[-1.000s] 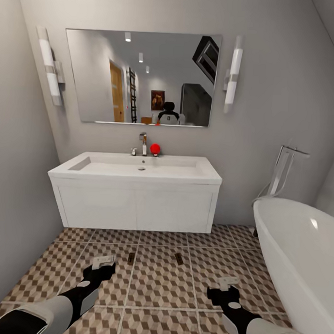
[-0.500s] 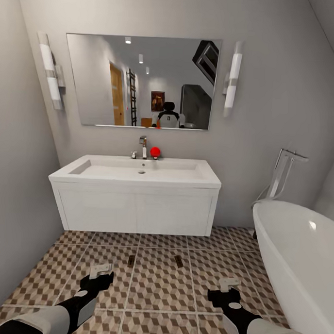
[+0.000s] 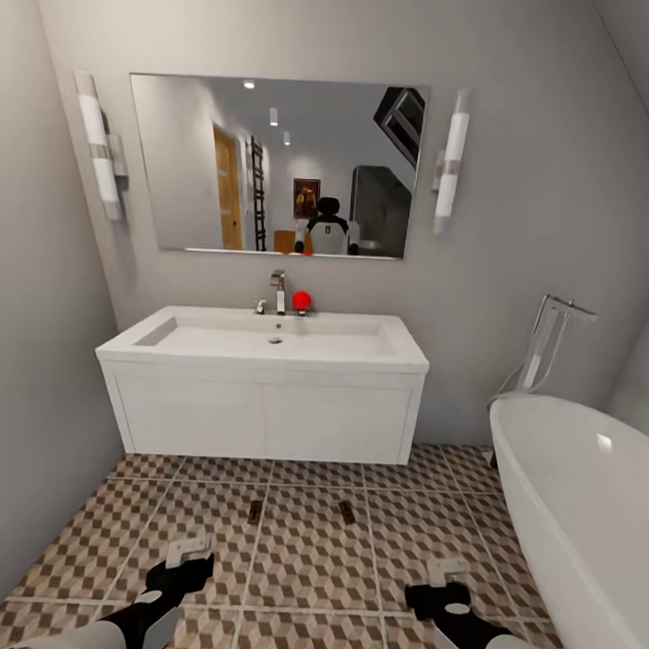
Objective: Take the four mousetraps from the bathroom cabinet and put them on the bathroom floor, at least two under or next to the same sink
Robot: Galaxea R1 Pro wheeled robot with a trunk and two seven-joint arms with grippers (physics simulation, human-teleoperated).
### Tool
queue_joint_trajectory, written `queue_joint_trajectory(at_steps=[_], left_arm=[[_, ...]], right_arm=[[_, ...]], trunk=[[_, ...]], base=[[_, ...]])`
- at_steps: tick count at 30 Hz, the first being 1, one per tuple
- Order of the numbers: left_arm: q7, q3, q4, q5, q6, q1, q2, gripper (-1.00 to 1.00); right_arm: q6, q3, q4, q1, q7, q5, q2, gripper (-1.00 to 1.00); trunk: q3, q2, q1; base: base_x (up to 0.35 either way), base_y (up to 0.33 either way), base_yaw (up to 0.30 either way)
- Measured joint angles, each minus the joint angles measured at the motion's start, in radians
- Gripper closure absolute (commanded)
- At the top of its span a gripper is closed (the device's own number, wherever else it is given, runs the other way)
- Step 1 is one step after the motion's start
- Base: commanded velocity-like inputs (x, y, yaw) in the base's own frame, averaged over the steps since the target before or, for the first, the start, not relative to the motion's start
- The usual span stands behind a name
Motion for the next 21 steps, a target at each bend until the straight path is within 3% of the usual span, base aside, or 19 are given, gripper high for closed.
queue_joint_trajectory(at_steps=[12, 21], left_arm=[[0.003, 0.000, -0.001, 0.000, 0.068, 0.026, -0.002, -1.00], [0.005, 0.000, 0.000, 0.000, 0.080, 0.058, -0.001, -1.00]], right_arm=[[0.061, 0.000, 0.000, 0.020, 0.001, 0.000, -0.002, -1.00], [0.077, 0.001, 0.000, 0.082, 0.002, 0.001, 0.001, -1.00]], trunk=[[0.038, 0.084, -0.046], [0.066, 0.147, -0.081]], base=[[0.000, 0.000, 0.000], [0.000, 0.000, 0.000]])
